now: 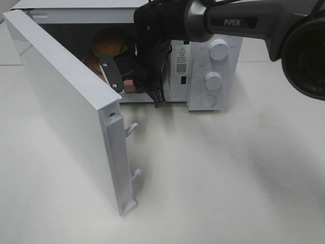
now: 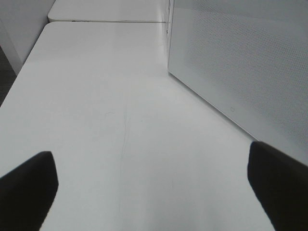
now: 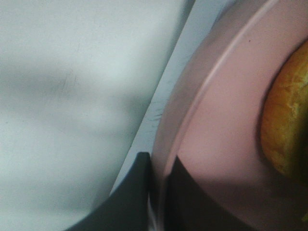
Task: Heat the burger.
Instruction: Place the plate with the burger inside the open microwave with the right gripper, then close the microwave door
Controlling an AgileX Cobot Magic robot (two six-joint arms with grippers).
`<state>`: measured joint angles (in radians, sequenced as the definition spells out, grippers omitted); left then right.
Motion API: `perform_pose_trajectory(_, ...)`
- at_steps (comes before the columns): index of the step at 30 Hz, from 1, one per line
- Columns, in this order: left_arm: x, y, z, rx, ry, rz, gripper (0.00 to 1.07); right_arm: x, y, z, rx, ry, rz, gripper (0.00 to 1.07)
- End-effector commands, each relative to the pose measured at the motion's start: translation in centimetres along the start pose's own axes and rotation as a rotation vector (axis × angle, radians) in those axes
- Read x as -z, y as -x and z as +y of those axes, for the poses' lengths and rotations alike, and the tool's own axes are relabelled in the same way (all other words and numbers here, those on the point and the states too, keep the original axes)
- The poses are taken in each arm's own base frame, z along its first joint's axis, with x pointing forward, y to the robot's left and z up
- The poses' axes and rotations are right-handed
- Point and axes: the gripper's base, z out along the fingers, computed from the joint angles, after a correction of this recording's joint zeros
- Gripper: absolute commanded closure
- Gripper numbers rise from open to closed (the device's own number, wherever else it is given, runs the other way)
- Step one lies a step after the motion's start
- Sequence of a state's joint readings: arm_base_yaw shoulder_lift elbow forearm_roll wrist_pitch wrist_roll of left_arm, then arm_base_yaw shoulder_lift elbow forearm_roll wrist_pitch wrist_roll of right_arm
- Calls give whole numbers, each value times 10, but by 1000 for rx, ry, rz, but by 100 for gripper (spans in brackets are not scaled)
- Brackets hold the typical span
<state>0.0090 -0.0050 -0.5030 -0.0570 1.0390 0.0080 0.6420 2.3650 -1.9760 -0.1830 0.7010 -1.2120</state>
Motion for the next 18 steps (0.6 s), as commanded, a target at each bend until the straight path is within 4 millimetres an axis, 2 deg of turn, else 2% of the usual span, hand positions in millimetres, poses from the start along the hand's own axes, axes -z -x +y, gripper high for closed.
perform_pose_trajectory(1, 2, -2, 0, 6, 2, -18, 7, 4, 3, -9, 1, -74, -13, 104)
perform_pose_trajectory(3, 2, -2, 0, 6, 2, -18, 7, 4, 3, -9, -4, -76, -16, 102)
perform_pose_trajectory(5, 2, -2, 0, 6, 2, -18, 7, 4, 4, -10, -12, -82, -22, 93)
perform_pose_trajectory(6, 2, -2, 0, 6, 2, -18, 7, 4, 4, -10, -12, -82, -22, 93)
perform_pose_trajectory(7, 2, -2, 0, 6, 2, -18, 7, 4, 4, -9, -24, -76, -33, 86)
perform_pose_trajectory(8, 2, -2, 0, 6, 2, -18, 7, 4, 4, -9, -24, -76, -33, 86)
perform_pose_trajectory(10, 2, -2, 0, 6, 2, -18, 7, 4, 5, -8, -49, -61, -42, 68)
perform_pose_trajectory(11, 2, -2, 0, 6, 2, -18, 7, 4, 5, -8, -49, -61, -42, 68)
perform_pose_trajectory(13, 2, -2, 0, 6, 2, -18, 7, 1, 6, -4, -68, -46, -47, 58)
perform_pose_trajectory(18, 2, -2, 0, 6, 2, -18, 7, 4, 6, -3, -107, -21, -59, 52)
